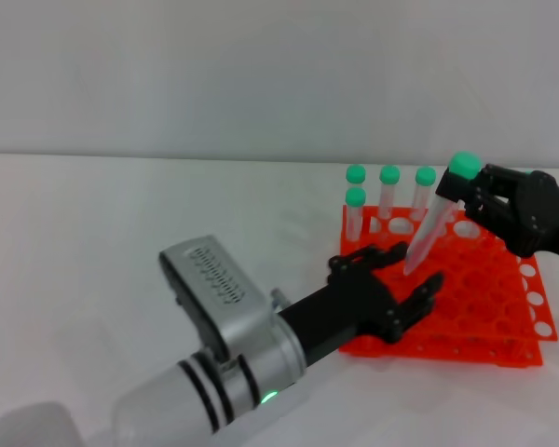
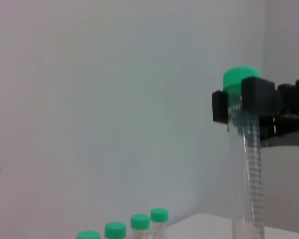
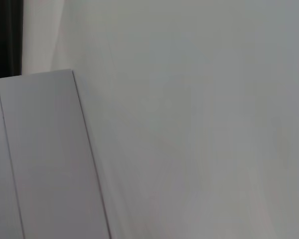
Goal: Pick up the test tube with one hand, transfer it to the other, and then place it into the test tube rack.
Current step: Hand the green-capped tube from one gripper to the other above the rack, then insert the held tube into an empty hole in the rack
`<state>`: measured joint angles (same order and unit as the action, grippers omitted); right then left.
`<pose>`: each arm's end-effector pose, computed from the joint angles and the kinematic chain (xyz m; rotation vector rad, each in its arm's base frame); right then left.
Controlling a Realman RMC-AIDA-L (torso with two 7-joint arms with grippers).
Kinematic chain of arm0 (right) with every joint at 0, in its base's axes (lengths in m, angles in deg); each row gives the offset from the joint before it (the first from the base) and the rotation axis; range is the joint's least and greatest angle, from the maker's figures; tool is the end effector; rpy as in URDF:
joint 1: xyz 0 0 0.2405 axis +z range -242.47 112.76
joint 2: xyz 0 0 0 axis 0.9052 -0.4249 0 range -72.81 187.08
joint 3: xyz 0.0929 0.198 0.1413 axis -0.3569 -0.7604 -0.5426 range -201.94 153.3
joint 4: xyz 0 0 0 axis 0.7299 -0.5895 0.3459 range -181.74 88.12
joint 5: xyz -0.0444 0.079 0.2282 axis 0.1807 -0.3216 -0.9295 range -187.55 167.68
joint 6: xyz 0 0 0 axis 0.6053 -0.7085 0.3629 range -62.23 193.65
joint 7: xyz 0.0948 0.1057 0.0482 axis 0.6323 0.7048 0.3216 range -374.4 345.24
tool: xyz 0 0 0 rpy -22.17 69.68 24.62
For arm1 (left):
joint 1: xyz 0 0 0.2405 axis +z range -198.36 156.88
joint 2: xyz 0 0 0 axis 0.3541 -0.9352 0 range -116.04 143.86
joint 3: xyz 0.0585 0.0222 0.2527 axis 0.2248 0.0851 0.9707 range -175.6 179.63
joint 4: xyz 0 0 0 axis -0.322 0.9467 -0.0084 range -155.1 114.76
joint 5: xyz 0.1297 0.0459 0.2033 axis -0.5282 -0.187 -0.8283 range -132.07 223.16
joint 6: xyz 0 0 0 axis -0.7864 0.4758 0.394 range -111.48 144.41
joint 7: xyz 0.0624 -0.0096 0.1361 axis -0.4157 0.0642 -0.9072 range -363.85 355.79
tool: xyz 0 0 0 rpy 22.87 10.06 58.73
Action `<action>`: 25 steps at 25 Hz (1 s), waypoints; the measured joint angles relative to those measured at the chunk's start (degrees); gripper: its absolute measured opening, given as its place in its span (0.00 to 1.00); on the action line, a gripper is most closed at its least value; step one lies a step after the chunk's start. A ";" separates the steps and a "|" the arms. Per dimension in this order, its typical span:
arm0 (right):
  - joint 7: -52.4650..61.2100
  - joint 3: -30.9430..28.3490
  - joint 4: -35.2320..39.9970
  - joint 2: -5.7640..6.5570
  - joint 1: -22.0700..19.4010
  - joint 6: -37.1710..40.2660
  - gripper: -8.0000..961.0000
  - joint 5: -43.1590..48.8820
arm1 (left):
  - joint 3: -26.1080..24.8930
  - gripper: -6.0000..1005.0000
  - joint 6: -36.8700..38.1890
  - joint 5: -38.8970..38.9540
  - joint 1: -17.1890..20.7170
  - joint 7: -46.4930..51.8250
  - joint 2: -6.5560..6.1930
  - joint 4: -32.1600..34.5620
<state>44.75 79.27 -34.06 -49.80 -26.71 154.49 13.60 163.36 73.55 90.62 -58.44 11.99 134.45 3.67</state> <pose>0.2273 0.3942 0.0046 -2.4660 0.4198 1.3355 -0.1933 0.3426 -0.1752 -2.3481 -0.3987 -0.9389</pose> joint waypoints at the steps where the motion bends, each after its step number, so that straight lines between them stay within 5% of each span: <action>1: -0.39 -0.37 0.00 -0.11 0.00 -0.30 0.23 -0.02 | -0.11 0.43 0.15 0.47 0.85 -0.67 -0.03 -0.09; 9: -7.19 -5.70 2.23 -3.17 -0.44 -11.90 0.23 0.02 | -7.40 0.66 3.35 2.25 11.13 -6.76 -0.56 -0.44; 16: -14.63 -5.85 9.28 -7.69 -0.71 -25.95 0.23 0.02 | -15.45 0.85 16.90 2.37 22.71 -6.88 -0.71 -4.01; 25: -16.41 -4.58 10.76 -8.80 -0.31 -31.96 0.23 0.11 | -18.82 0.88 18.37 7.72 25.59 -6.76 -0.67 -6.31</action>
<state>28.34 74.69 -23.30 -58.60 -27.02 122.53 13.71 144.54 91.92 98.35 -32.85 5.23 133.78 -2.64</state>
